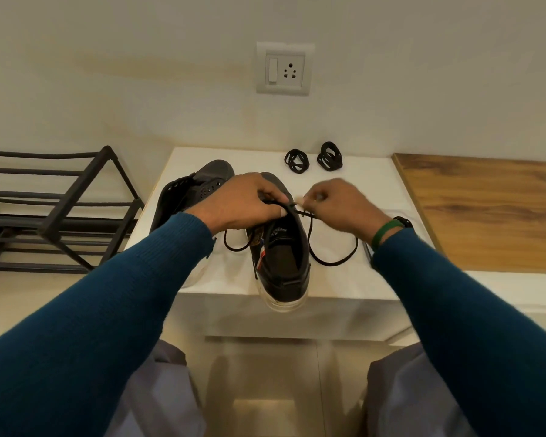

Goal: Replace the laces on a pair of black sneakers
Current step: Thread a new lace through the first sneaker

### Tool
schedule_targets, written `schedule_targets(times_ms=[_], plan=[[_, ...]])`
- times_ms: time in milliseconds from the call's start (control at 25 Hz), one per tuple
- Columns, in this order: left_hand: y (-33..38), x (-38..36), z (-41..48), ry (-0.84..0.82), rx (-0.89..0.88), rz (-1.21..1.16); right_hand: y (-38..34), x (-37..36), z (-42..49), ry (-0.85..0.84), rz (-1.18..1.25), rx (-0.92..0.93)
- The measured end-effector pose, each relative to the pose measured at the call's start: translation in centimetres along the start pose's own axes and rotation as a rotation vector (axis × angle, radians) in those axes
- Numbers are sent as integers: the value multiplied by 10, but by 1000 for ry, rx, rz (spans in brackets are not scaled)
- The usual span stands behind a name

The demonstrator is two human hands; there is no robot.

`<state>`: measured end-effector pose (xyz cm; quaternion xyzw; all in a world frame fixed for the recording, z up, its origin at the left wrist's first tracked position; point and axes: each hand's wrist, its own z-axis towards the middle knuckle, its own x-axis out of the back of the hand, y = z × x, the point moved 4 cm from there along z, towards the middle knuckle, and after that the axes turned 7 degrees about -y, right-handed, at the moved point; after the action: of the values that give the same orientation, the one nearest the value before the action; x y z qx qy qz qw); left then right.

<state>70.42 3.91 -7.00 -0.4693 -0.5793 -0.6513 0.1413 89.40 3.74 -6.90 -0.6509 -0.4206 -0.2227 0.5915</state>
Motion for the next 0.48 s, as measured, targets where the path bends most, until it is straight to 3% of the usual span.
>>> schedule_targets(times_ms=[40, 80, 120, 200, 240, 280, 320, 360, 440, 480], plan=[[-1, 0, -1, -7, -10, 15, -5, -13, 1, -81, -120, 56], [-2, 1, -3, -13, -11, 19, -12, -15, 2, -81, -14, 143], [-4, 1, -5, -20, -4, 12, -17, -5, 2, -18, 282, 222], [-7, 2, -7, -42, 9, -6, -9, 32, -1, 171, 1179, 341], [-7, 2, -7, -48, 12, -11, -2, 45, 2, 189, 1532, 366], [-7, 2, -7, -45, 11, -13, 2, 49, 4, 190, 1697, 348], [-7, 2, -6, -37, 8, -9, 6, 45, 4, 182, 1665, 248], [-7, 2, -5, -28, 7, -1, 4, 38, 2, 155, 1380, 104], [-6, 1, -5, -24, 7, 17, -2, 12, 0, -29, 368, -24], [-6, 1, -5, -25, 6, 21, -6, -1, 0, -127, -10, -6]])
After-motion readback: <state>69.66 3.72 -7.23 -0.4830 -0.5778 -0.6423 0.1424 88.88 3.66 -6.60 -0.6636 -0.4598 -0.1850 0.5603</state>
